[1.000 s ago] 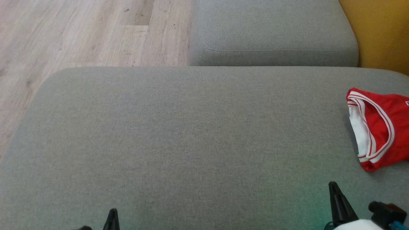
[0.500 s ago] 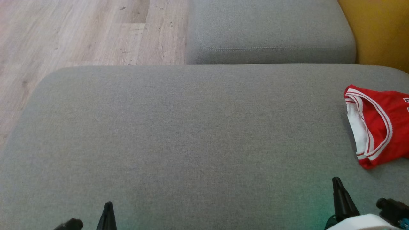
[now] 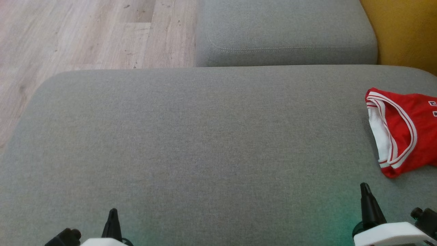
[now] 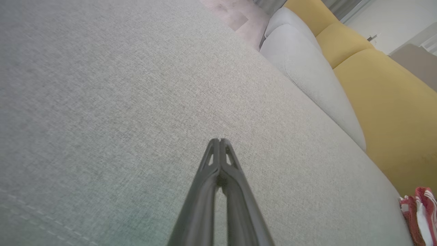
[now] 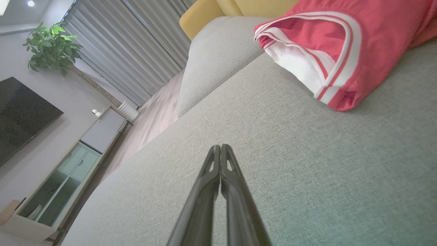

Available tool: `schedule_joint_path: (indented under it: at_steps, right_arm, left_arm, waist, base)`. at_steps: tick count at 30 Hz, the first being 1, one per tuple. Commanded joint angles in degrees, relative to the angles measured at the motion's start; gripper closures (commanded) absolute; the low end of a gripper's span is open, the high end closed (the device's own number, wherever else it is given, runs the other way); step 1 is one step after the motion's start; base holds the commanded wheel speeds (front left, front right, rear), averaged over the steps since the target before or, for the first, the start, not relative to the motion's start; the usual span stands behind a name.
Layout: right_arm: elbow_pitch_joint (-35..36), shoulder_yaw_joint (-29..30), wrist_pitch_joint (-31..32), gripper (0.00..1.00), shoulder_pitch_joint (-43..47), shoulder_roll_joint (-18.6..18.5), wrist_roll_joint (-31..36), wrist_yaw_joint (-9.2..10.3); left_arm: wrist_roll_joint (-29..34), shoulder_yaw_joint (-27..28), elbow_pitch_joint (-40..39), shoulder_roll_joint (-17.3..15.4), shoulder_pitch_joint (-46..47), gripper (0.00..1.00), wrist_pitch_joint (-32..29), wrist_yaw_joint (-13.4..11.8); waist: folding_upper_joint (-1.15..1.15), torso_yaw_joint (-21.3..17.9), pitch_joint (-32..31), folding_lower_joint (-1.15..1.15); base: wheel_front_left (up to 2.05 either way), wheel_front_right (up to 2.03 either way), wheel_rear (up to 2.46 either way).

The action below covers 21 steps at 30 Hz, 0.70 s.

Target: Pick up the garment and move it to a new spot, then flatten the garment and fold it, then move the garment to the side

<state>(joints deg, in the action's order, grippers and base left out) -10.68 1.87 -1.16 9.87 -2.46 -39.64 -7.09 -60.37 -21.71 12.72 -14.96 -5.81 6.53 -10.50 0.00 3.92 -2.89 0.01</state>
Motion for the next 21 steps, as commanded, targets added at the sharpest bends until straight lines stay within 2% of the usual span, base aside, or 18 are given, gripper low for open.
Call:
schedule_joint_path:
  at_steps: [1, 21]
  right_arm:
    - [1.6, -0.2, 0.0, 1.0, -3.5, -0.9, -1.6, -0.15]
    - [0.3, 0.6, 1.7, 1.0, -6.8, -1.1, -15.5, -0.21]
  left_arm:
    - [-1.0, 2.3, -1.3, 0.2, 3.4, 1.0, -0.2, 0.6]
    - [-9.4, 8.9, -0.6, 3.1, 5.7, 1.0, -3.4, 5.2]
  waist:
    - [0.0, -0.1, 0.0, 0.0]
    - [0.0, -1.1, 0.8, -0.01]
  base:
    - [0.0, 0.0, 0.0]
    - [0.0, 0.0, 0.0]
